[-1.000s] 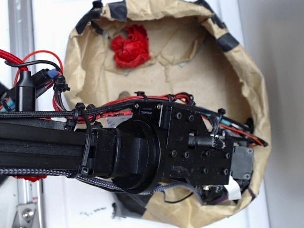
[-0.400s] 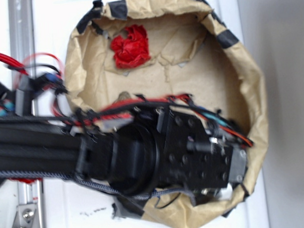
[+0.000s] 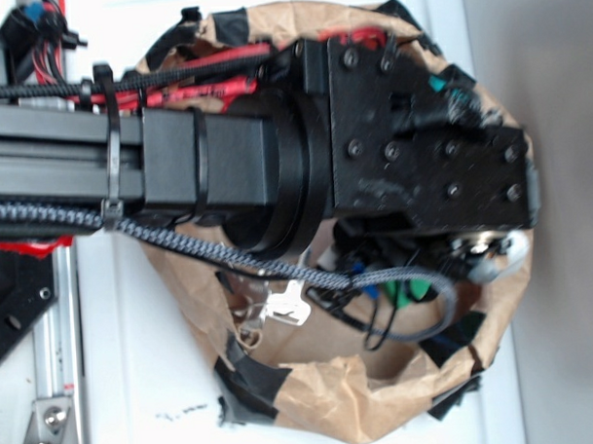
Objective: Grab the green block.
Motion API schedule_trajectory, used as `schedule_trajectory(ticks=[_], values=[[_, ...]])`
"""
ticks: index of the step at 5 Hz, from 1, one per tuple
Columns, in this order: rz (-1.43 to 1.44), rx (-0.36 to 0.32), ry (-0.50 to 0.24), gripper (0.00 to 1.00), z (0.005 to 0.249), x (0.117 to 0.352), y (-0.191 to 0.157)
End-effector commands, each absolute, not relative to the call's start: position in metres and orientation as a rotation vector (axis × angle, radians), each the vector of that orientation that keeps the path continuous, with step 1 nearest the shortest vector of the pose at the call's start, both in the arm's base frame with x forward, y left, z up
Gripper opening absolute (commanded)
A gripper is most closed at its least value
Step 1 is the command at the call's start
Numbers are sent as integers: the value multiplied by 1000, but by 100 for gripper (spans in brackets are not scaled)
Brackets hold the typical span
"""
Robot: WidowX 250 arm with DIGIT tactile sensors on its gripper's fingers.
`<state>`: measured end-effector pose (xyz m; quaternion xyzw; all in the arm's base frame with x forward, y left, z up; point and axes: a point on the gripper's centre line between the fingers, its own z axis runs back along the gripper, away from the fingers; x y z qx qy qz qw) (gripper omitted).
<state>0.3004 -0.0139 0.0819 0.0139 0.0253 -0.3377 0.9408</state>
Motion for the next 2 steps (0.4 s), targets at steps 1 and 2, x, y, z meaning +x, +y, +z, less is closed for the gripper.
schedule_trajectory(ticks=[1,2], values=[[-321,-123,161,0,90,307,-20],[-312,-84,255,17,59,314,-31]])
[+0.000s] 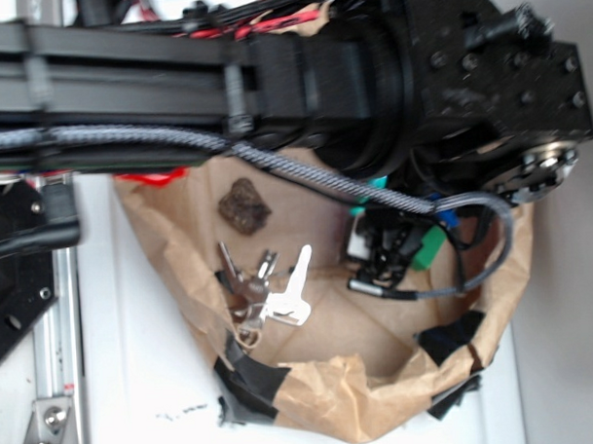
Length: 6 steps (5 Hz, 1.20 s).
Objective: Grab the green block.
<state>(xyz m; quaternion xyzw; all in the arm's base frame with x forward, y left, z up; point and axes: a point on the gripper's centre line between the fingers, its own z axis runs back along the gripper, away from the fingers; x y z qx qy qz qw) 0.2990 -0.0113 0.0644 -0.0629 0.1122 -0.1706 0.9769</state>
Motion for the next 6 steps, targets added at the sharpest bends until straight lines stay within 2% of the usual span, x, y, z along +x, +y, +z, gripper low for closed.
schedule_trajectory(ticks=[1,2,3,4,5,6], values=[[-296,-61,235,100,61,308,-34],[-329,-34,178,100,62,308,-35],[-397,5,90,100,55,304,-38],[-457,85,-41,100,49,300,-41],[-515,43,-107,100,49,300,-37],[-652,-17,-112,100,46,314,-40]])
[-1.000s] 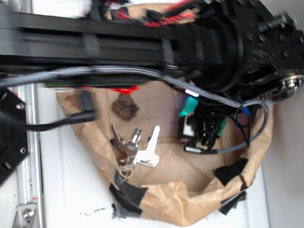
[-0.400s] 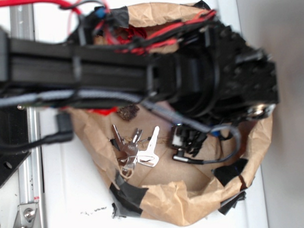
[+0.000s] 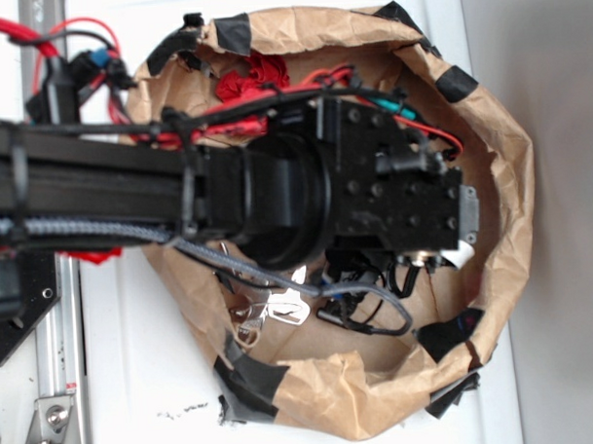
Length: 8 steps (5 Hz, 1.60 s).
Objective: Grab the green block.
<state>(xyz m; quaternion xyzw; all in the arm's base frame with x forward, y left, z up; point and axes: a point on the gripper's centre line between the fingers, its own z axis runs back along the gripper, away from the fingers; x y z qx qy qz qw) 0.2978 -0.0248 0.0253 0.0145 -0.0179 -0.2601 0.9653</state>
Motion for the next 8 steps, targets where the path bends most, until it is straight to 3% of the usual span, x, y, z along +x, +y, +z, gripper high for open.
schedule_trajectory(ticks=[1,3,4,5,6,7,8], values=[[-635,11,-98,100,48,323,-40],[-482,-20,-65,100,44,342,-33],[-352,-46,-11,0,35,345,-37],[-315,-53,11,0,42,337,-36],[-225,15,51,0,57,319,-35],[-23,-37,-61,0,106,290,-31],[46,-78,-108,0,156,272,-24]])
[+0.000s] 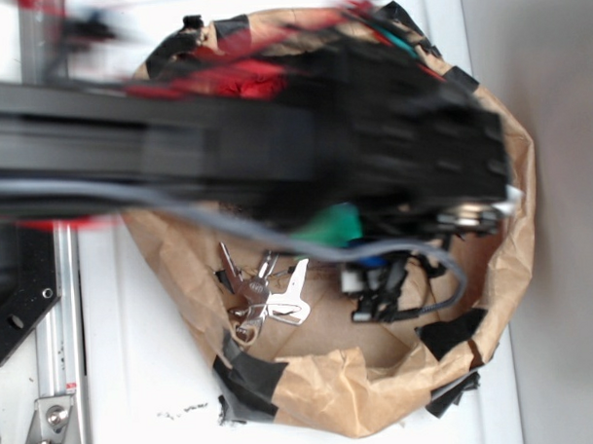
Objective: Grab the green block.
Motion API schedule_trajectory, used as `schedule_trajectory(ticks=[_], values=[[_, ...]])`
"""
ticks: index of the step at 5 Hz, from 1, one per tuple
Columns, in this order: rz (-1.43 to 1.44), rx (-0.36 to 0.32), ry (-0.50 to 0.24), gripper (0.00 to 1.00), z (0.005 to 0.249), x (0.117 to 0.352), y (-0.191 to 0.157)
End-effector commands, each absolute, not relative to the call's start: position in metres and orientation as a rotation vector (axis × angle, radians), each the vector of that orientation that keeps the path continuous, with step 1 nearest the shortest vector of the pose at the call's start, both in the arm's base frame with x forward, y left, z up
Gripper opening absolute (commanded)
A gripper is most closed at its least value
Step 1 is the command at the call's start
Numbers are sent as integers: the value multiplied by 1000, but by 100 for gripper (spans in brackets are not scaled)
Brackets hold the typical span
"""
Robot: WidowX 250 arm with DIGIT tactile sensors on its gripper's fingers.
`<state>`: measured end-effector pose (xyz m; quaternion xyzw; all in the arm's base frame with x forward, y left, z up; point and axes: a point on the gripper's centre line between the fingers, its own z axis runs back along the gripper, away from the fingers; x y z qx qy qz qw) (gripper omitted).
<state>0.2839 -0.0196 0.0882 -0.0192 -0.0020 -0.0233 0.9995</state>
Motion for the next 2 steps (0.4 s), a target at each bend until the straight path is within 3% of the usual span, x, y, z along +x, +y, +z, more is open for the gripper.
schedule_trajectory(ticks=[1,2], values=[[77,-66,-122,0,196,256,-27],[93,-52,-150,0,194,249,-27]])
